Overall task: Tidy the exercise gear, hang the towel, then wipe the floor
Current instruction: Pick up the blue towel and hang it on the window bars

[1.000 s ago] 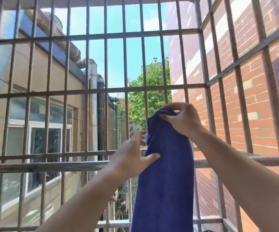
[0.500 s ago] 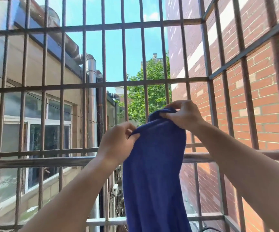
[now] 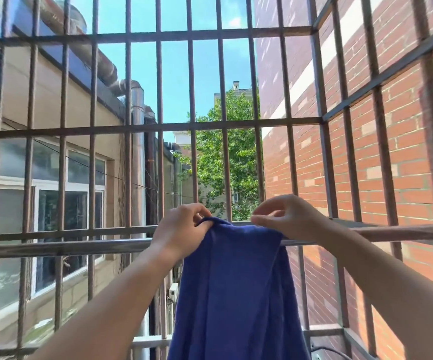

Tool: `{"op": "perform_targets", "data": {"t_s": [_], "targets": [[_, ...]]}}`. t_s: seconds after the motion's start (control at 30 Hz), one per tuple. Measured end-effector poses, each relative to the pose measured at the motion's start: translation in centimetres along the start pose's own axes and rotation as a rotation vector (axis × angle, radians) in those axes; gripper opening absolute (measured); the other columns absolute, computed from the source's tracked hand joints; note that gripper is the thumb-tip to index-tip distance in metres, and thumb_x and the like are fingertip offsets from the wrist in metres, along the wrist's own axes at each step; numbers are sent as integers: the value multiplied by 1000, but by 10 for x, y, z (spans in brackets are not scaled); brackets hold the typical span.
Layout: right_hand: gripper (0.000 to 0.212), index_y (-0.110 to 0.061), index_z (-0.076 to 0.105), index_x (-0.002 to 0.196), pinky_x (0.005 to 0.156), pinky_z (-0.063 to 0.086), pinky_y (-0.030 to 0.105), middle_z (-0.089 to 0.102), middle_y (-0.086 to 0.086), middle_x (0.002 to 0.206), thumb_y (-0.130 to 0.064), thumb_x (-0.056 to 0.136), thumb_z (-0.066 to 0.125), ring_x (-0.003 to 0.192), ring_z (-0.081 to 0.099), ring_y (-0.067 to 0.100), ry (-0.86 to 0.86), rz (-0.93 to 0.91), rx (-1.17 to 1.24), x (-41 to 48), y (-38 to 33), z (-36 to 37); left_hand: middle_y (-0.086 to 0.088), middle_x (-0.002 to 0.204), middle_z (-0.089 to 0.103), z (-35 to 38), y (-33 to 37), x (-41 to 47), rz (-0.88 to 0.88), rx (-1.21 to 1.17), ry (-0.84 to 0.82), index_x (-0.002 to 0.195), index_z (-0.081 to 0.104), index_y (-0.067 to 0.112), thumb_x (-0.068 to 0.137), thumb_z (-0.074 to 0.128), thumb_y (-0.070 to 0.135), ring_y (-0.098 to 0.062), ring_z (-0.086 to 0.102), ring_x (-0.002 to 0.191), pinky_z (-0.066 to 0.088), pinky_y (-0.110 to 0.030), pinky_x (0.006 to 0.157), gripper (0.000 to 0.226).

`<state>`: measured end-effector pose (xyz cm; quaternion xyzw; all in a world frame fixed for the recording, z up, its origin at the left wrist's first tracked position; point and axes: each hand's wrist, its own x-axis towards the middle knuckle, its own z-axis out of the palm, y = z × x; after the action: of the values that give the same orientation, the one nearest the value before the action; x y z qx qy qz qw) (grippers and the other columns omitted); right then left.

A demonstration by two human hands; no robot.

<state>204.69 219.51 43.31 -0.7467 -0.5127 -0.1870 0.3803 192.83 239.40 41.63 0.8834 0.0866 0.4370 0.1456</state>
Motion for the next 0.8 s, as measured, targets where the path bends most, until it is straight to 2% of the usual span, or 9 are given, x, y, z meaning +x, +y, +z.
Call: {"op": "perform_targets", "data": {"t_s": [0.1,0.2,0.33,0.4,0.47,0.57,0.63,0.67,0.8], "targets": [[28,-27,72,93,66,54,19,67,-19,85,-45,72,73,78,65,4,-6,-48,-45,-11,-5,9,14,84,64,-1,-1,0,5,-11,-2,92,65,34,86,61,37,-9,59,81,41,-23,60,8],[38,-29,70,100,73,49,20,64,-18,93,-47,68,76,83,59,2,14,-146,-186,-17,-5,21,15,82,63,1,-3,-1,21,-27,-7,94,62,38,87,60,36,-4,58,75,40,-17,56,7],[22,-34,71,94,79,48,26,65,-17,94,-38,73,75,87,59,2,61,-157,-153,-14,0,25,11,85,64,1,-11,-5,60,-120,-57,89,63,39,87,61,36,-4,60,68,44,-19,58,4],[16,-34,72,93,79,47,23,65,-20,91,-34,77,73,87,59,2,56,-145,-139,-12,-1,24,10,86,65,1,-13,-8,82,-134,-80,90,63,36,87,60,37,-2,61,69,48,-19,61,4],[13,-30,72,93,74,42,12,63,-21,88,-28,81,71,84,58,1,66,-130,-129,-10,-4,22,10,88,66,1,-14,-10,103,-136,-95,91,63,36,87,60,39,-3,62,72,52,-24,66,6],[12,-26,73,94,66,39,5,61,-22,84,-22,84,68,80,57,-3,71,-110,-107,-3,-4,18,11,98,62,2,-16,-14,150,-149,-132,100,62,36,78,66,49,-5,62,86,54,-28,74,26],[12,-25,73,94,66,42,7,64,-18,85,-21,84,68,80,59,-2,59,-103,-63,3,-4,15,15,109,57,3,-17,-15,189,-173,-141,110,59,39,70,74,49,-5,59,97,54,-29,80,45],[11,-24,73,93,66,44,11,67,-14,87,-20,84,68,81,60,2,54,-102,-34,7,-4,13,18,108,57,3,-17,-15,207,-192,-137,110,59,40,69,77,44,-5,59,96,55,-31,80,45],[9,-30,71,86,64,48,17,66,-11,86,-21,83,69,83,61,9,95,-101,16,30,-8,7,15,83,67,5,-11,-4,253,-177,-65,87,68,33,78,72,30,-8,63,78,54,-37,72,10]]}}
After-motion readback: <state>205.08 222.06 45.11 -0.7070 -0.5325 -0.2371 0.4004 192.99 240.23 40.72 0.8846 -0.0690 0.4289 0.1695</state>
